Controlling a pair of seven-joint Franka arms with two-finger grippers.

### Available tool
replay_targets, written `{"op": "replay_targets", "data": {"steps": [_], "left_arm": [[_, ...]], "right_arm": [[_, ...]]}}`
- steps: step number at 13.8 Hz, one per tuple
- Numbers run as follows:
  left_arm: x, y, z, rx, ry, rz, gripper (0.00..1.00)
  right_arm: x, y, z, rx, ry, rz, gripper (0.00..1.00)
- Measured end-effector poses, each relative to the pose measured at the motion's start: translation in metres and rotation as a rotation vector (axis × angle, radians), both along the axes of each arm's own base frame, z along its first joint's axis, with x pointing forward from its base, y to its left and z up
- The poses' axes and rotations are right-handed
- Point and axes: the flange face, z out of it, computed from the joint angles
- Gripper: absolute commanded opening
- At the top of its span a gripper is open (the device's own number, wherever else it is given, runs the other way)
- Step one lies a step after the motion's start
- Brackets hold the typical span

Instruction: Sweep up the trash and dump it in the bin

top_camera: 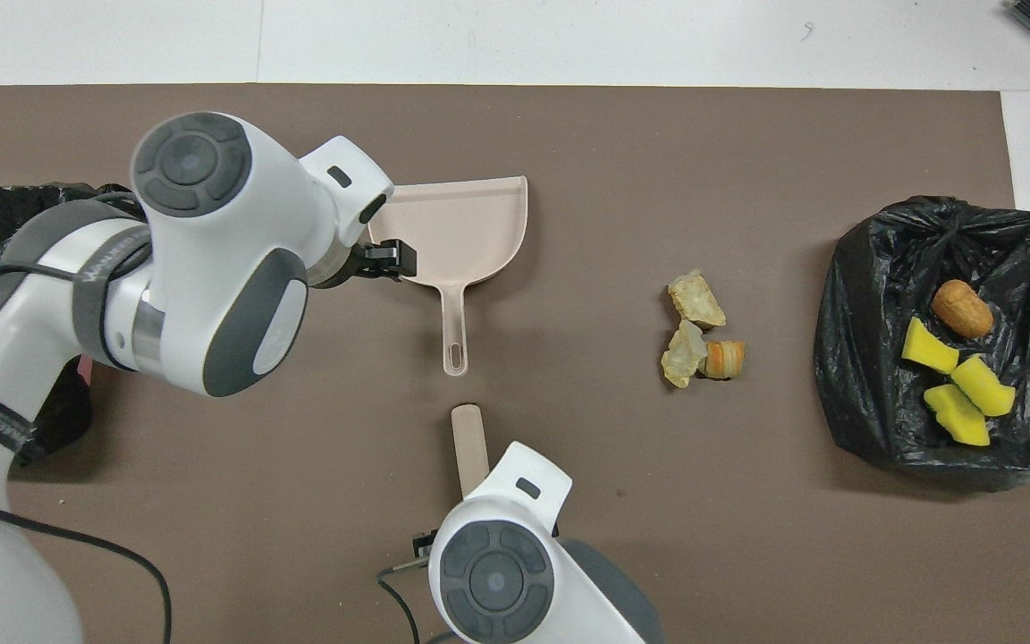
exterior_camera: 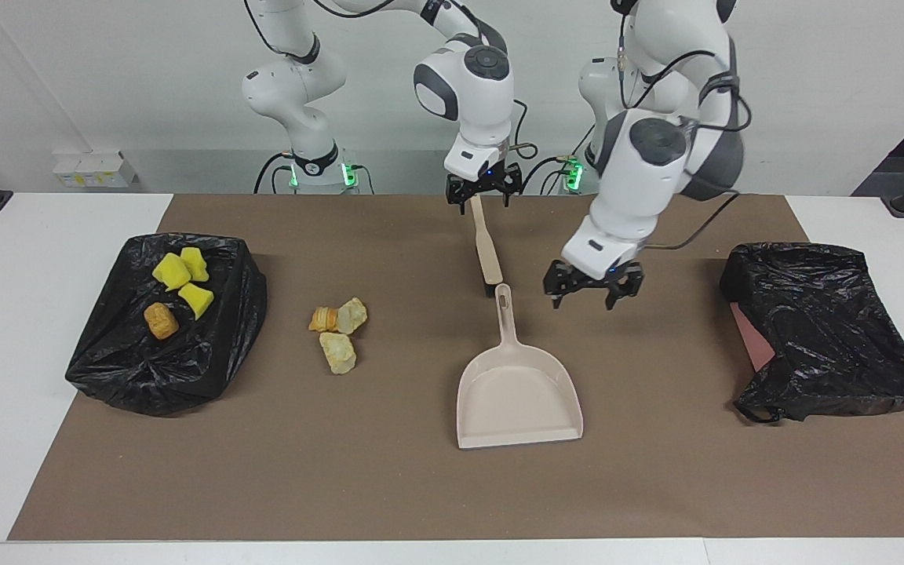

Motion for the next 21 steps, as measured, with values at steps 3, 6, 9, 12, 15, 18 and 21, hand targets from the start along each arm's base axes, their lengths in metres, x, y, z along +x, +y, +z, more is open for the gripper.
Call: {"op": "replay_targets", "data": {"steps": [3,6,9,12,15,18,21], "left_arm": [[-0.007,-0.032,-0.029,-0.016,-0.018,0.007,1.00],[-0.020,-0.053,-0.055,-0.024,-0.023,0.004,1.00],[-0.036,-0.069,-0.077,-0.027,-0.019,0.013,0.87],[-0.043,-0.080,-0.096,-0.023,-0.005,0.029,0.23],[-0.046,-0.080,-0.103,-0.015,0.006,0.028,0.00],[-0.046,-0.079,-0.103,-0.013,0.009,0.028,0.00],[-0.043,-0.067,-0.090,0.000,0.007,-0.028,0.00]], "right_arm": [[-0.030,0.001,-0.031,-0.006,0.004,0.025,1.00],[-0.041,0.003,-0.056,-0.001,0.000,0.024,1.00],[-0.044,0.004,-0.071,-0.013,0.015,0.028,0.93],[-0.045,0.005,-0.072,-0.015,0.018,0.029,0.21],[-0.045,0.005,-0.072,-0.015,0.018,0.029,0.00],[-0.042,0.003,-0.072,-0.016,0.019,0.022,0.00],[-0.036,0.002,-0.063,-0.049,0.052,0.017,0.00]]}}
